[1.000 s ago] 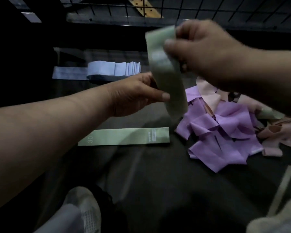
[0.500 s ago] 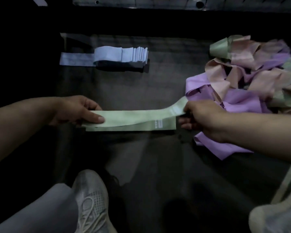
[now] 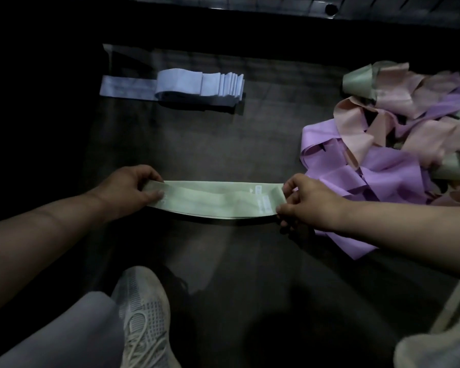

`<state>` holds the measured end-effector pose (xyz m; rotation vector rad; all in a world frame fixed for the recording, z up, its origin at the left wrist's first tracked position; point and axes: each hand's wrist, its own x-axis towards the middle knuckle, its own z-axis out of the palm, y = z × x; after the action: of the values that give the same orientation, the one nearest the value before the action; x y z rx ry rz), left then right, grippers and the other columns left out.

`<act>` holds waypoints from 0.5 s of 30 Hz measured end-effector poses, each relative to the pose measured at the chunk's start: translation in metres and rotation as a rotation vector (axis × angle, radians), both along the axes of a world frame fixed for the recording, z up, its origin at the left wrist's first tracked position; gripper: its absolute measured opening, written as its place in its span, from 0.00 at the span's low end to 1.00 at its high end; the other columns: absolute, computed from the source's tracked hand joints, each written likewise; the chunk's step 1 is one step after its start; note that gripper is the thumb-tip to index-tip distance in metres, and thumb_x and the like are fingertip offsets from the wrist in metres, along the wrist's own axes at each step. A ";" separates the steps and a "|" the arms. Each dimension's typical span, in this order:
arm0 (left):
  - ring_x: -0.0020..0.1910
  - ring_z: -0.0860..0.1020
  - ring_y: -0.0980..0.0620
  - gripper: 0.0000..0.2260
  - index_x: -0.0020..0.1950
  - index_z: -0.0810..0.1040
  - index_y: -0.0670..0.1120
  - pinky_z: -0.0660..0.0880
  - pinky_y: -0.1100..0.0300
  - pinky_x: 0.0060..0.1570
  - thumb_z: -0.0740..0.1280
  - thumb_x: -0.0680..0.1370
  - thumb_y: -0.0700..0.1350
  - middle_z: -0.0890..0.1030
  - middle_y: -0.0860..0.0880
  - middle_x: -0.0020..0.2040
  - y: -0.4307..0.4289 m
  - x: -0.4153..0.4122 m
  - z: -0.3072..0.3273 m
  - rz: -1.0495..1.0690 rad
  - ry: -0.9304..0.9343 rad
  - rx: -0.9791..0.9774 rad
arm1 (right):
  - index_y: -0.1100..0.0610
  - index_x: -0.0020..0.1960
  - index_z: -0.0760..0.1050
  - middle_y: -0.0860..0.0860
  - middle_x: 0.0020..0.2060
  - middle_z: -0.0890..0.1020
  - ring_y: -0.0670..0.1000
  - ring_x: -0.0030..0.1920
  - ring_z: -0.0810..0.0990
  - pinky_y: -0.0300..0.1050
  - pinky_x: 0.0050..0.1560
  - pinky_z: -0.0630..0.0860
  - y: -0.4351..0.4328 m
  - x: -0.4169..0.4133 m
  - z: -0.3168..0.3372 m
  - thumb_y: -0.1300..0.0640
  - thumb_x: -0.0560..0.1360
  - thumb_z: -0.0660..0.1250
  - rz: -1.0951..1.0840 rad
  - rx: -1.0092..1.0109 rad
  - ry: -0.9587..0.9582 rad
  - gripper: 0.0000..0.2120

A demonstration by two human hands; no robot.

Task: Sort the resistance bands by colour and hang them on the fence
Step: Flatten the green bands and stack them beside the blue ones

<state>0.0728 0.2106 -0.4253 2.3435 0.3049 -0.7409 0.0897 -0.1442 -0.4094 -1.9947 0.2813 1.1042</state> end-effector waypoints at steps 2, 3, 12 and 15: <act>0.37 0.78 0.52 0.08 0.42 0.79 0.53 0.75 0.58 0.44 0.75 0.74 0.41 0.82 0.48 0.41 0.001 -0.001 0.002 -0.020 -0.034 0.004 | 0.56 0.53 0.66 0.60 0.35 0.85 0.61 0.34 0.85 0.53 0.34 0.81 -0.001 -0.001 0.000 0.68 0.76 0.68 0.006 0.018 -0.044 0.14; 0.37 0.78 0.52 0.08 0.43 0.79 0.52 0.75 0.59 0.43 0.75 0.74 0.41 0.82 0.49 0.40 0.002 -0.001 0.004 -0.019 -0.055 0.009 | 0.56 0.54 0.66 0.60 0.35 0.84 0.59 0.33 0.85 0.51 0.33 0.81 -0.001 -0.001 0.001 0.67 0.76 0.68 -0.009 0.048 -0.061 0.15; 0.43 0.79 0.50 0.08 0.48 0.78 0.54 0.72 0.61 0.44 0.73 0.75 0.42 0.82 0.47 0.45 0.004 -0.005 0.006 -0.030 -0.031 0.085 | 0.49 0.62 0.66 0.51 0.34 0.85 0.49 0.35 0.85 0.44 0.40 0.79 -0.006 0.003 -0.014 0.59 0.76 0.70 0.126 -0.026 -0.154 0.19; 0.50 0.79 0.46 0.13 0.58 0.76 0.53 0.72 0.59 0.49 0.73 0.75 0.45 0.80 0.46 0.52 -0.002 -0.006 0.007 -0.081 -0.023 0.211 | 0.50 0.64 0.65 0.48 0.41 0.83 0.50 0.45 0.81 0.44 0.47 0.74 -0.005 0.006 -0.014 0.52 0.75 0.71 0.325 -0.197 -0.234 0.22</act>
<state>0.0672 0.2086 -0.4179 2.5753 0.2913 -0.7508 0.0960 -0.1489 -0.4230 -2.3822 -0.0634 1.0556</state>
